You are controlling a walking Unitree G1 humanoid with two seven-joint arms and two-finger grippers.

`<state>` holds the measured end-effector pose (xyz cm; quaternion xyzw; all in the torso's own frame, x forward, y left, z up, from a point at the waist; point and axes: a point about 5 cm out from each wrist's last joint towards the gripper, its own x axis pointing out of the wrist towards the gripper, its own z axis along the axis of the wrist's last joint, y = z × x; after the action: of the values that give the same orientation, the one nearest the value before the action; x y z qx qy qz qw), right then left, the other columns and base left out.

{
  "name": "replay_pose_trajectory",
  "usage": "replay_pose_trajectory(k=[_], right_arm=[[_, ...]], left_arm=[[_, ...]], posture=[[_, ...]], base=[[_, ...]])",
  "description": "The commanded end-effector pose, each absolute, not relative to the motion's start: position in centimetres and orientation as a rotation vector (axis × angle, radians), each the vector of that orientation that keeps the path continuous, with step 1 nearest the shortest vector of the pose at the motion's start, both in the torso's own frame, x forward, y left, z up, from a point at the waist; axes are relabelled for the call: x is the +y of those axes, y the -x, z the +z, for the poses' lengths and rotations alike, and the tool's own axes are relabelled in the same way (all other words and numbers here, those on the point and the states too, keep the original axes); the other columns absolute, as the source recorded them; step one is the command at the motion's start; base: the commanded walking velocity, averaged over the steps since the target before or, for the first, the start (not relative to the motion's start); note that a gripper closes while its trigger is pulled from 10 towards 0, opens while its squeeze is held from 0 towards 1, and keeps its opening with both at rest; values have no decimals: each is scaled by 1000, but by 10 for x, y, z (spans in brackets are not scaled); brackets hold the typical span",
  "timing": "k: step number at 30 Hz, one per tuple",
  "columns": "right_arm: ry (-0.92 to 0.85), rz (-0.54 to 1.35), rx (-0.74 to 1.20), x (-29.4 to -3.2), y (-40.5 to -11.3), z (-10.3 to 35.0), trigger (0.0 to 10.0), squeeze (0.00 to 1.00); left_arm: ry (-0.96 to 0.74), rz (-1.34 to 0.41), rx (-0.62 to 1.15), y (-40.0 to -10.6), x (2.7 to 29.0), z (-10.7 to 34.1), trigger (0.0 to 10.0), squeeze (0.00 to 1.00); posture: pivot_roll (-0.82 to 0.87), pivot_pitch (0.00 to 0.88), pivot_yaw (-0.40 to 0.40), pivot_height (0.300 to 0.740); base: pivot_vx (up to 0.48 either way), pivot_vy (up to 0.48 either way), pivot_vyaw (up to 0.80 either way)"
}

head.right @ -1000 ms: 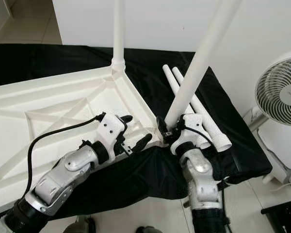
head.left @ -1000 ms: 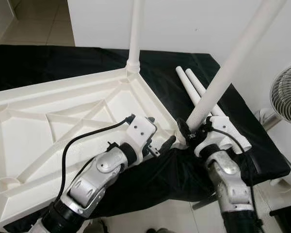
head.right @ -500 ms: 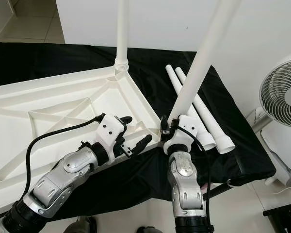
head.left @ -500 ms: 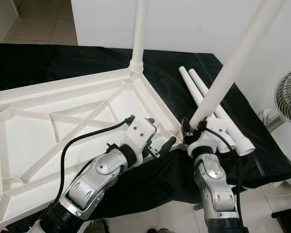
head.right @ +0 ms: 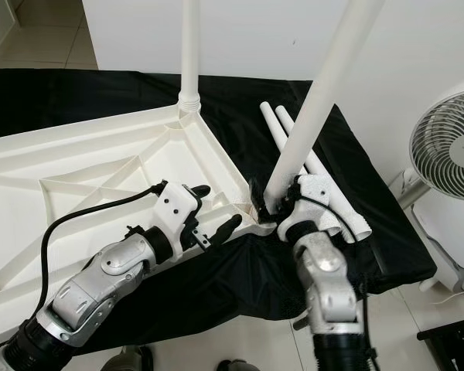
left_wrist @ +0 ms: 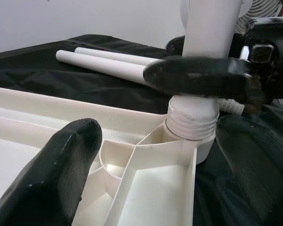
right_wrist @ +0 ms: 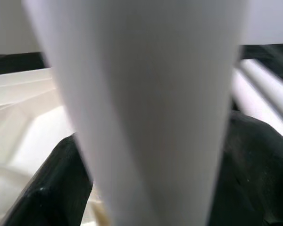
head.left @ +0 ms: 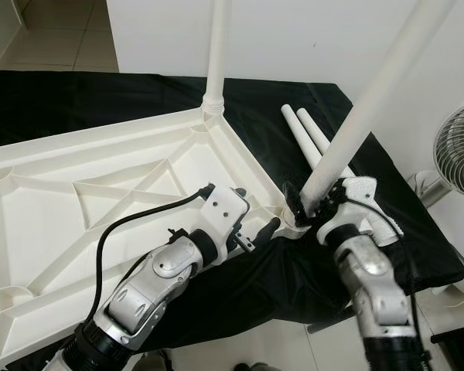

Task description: Building children table

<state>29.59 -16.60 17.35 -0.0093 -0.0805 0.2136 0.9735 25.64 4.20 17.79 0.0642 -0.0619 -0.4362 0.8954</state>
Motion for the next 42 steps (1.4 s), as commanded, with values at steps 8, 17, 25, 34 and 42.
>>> replay_pose_trajectory(k=[8, 17, 25, 34, 42], right_arm=[[102, 663, -46, -177, -309, 157, 10000, 0], [134, 697, -14, -189, -328, 154, 0, 0], [146, 726, -38, -196, -329, 157, 0, 0], [74, 599, -66, -182, -321, 153, 10000, 0], [79, 365, -70, -174, -319, 150, 10000, 0]], left_arm=[[-156, -1053, -136, -251, 36, 182, 10000, 0], [-160, -1038, -141, -253, 38, 185, 10000, 0], [-157, -1039, -137, -252, 38, 185, 10000, 0], [-146, -1058, -125, -248, 37, 184, 10000, 0], [-112, -1069, -117, -246, 39, 185, 10000, 0]], posture=[[101, 109, -100, 740], [119, 116, -94, 740], [115, 126, -93, 740], [99, 146, -86, 740], [80, 163, -80, 740]], base=[[0, 0, 0], [0, 0, 0], [0, 0, 0], [0, 0, 0], [0, 0, 0]])
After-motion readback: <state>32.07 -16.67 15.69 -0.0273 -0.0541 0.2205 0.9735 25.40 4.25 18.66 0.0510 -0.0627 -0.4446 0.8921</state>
